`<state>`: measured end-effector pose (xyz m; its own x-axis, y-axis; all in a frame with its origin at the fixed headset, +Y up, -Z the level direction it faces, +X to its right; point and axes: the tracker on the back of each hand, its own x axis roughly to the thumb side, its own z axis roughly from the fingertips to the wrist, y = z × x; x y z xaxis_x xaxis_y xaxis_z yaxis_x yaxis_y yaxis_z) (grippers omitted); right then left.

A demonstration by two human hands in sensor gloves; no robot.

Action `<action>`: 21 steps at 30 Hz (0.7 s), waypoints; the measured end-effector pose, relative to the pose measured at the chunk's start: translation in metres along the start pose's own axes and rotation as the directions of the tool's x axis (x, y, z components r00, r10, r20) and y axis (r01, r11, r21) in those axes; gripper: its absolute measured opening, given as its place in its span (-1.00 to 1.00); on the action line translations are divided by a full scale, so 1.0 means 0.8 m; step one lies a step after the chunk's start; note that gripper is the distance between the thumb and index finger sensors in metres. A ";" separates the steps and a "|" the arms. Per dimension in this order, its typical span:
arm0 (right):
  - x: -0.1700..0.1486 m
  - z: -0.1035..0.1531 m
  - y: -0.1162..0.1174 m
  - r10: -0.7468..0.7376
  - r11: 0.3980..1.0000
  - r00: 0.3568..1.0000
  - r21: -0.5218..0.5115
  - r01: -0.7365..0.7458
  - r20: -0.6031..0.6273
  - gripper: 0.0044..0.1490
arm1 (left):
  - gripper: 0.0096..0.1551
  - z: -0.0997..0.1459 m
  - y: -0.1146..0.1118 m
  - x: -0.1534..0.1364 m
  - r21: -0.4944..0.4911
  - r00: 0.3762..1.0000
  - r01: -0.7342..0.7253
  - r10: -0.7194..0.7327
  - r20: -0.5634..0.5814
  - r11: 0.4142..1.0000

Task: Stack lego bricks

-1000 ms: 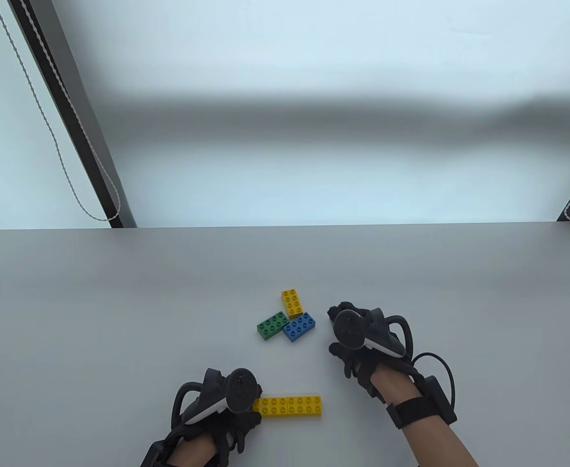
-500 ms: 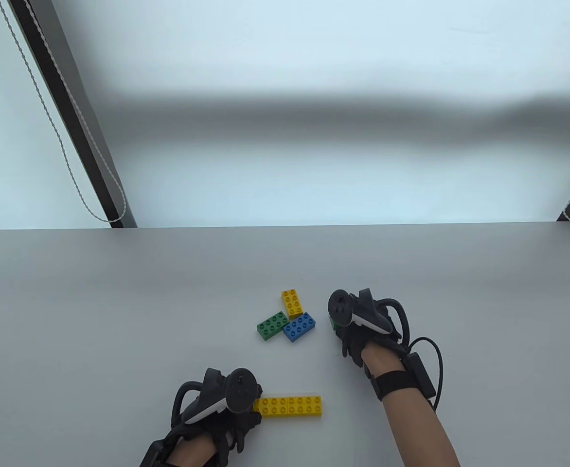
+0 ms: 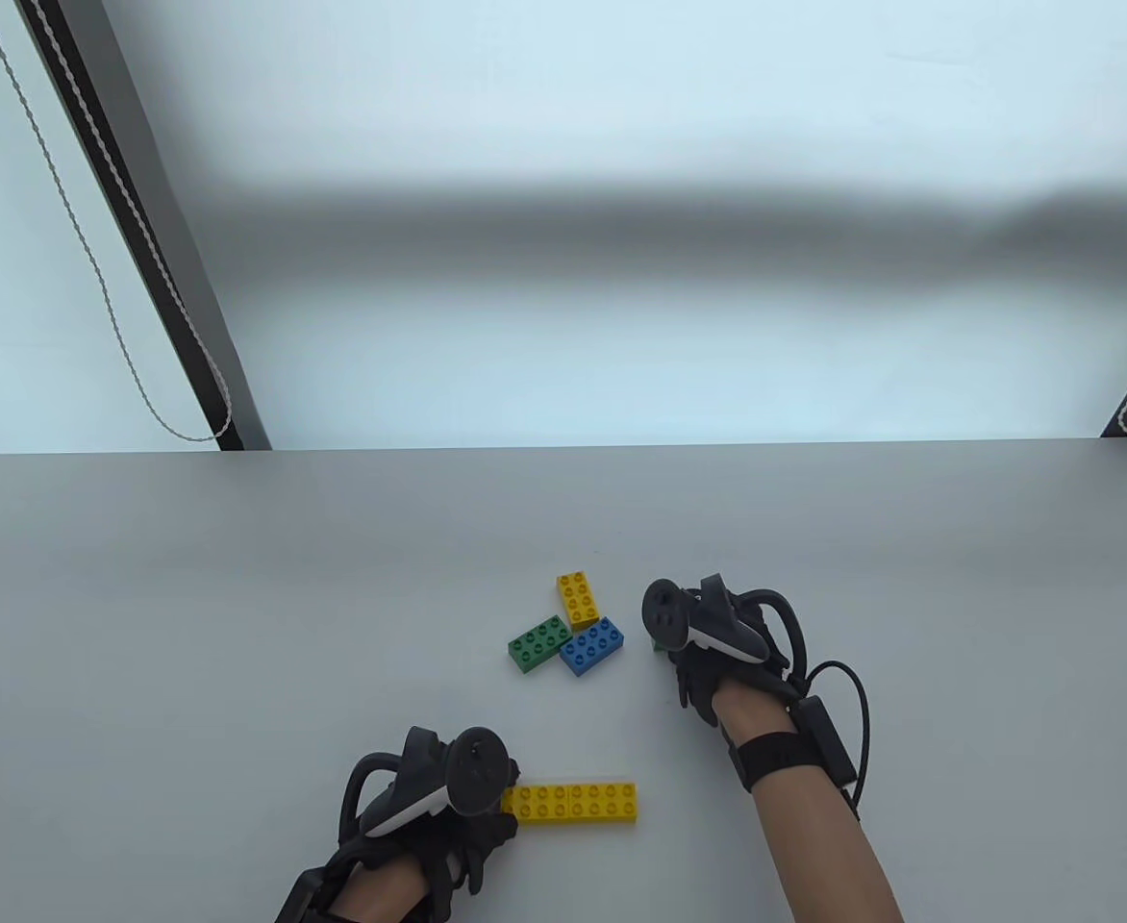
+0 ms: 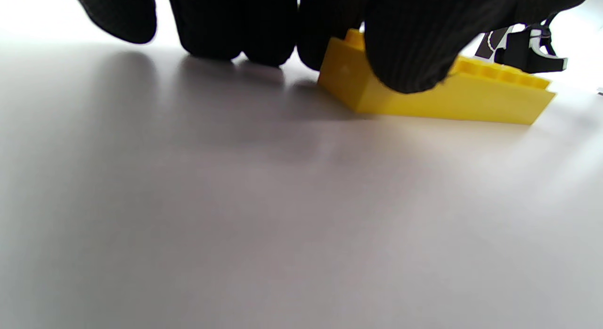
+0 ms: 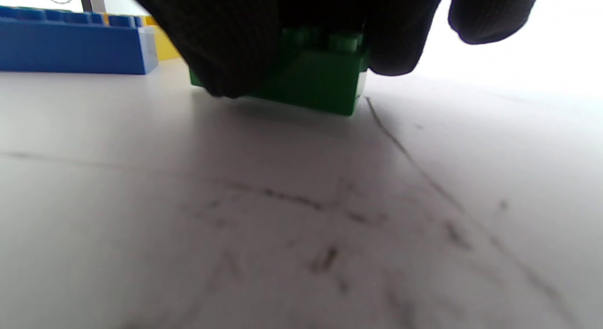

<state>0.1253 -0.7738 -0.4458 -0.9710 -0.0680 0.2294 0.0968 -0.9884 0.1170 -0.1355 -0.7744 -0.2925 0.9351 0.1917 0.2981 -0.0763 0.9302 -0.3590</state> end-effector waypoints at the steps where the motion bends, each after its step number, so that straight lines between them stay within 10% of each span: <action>1: 0.001 0.002 -0.001 -0.003 1.000 1.000 -0.003 0.003 0.005 -0.17 | -0.27 0.000 0.000 0.000 0.000 1.000 0.000 0.000 0.000 1.000; 21: 0.049 0.070 -0.050 -0.025 0.991 0.978 -0.126 0.053 0.209 -0.14 | -0.27 0.000 0.000 0.000 0.000 1.000 0.000 0.000 0.000 1.000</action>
<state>0.0953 -0.7293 -0.3873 -0.9061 -0.0131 0.4229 0.0172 -0.9998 0.0060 -0.1355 -0.7744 -0.2925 0.9351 0.1917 0.2981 -0.0763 0.9302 -0.3590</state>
